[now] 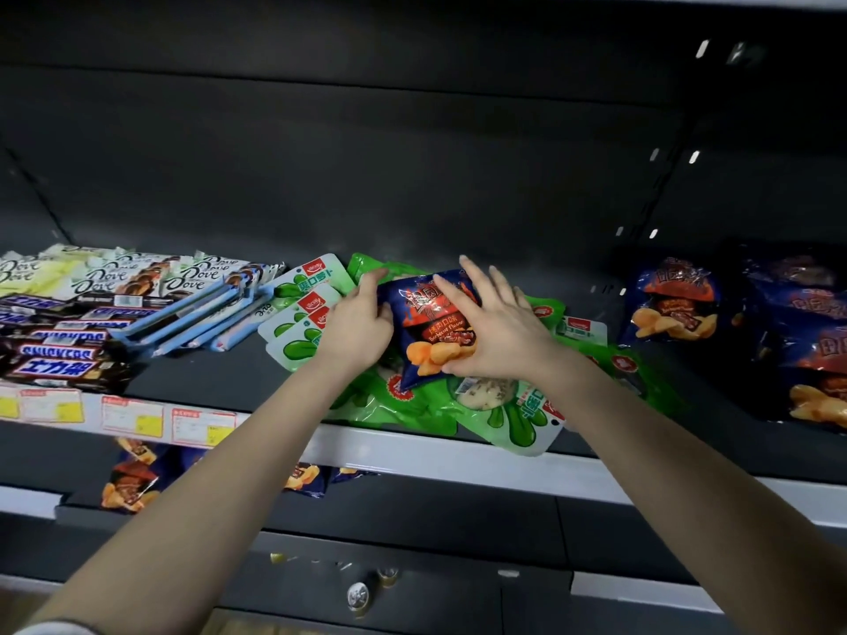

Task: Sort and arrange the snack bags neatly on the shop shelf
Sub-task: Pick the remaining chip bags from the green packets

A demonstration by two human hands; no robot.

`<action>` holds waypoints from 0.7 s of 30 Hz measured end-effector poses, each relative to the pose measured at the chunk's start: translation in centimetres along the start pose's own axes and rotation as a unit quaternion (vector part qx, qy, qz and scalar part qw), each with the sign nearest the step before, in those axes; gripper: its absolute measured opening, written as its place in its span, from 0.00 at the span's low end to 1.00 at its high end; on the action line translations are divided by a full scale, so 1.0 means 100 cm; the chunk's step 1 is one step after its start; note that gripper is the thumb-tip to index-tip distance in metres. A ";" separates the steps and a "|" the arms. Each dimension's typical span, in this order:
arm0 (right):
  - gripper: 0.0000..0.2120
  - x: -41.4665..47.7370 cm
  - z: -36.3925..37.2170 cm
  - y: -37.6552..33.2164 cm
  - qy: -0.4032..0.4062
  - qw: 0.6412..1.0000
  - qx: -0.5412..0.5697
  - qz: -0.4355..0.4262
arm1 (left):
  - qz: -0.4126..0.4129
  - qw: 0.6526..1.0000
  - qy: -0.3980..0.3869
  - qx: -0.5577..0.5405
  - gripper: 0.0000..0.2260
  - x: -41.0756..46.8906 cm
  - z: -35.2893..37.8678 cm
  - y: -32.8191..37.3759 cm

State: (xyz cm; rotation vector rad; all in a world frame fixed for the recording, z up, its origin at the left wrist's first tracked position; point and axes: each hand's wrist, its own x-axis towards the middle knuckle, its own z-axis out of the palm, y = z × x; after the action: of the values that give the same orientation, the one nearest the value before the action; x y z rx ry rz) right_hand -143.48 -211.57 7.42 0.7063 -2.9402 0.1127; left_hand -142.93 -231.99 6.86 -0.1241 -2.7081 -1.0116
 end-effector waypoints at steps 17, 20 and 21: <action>0.44 -0.014 -0.006 0.011 0.174 0.974 0.141 -0.026 | 0.085 0.948 0.070 -0.297 0.28 0.009 0.006 0.039; 0.41 -0.028 -0.015 0.027 0.201 0.970 0.137 -0.002 | 0.094 0.934 0.076 -0.337 0.26 0.013 0.019 0.061; 0.40 -0.035 -0.018 0.033 0.209 0.969 0.135 0.005 | 0.095 0.930 0.069 -0.347 0.25 0.015 0.024 0.068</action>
State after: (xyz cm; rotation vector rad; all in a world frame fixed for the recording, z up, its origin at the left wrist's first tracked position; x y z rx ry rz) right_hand -141.76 -206.91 8.56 0.6076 -2.5447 0.5943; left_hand -143.75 -225.27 9.82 -0.4118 -2.0463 -1.7802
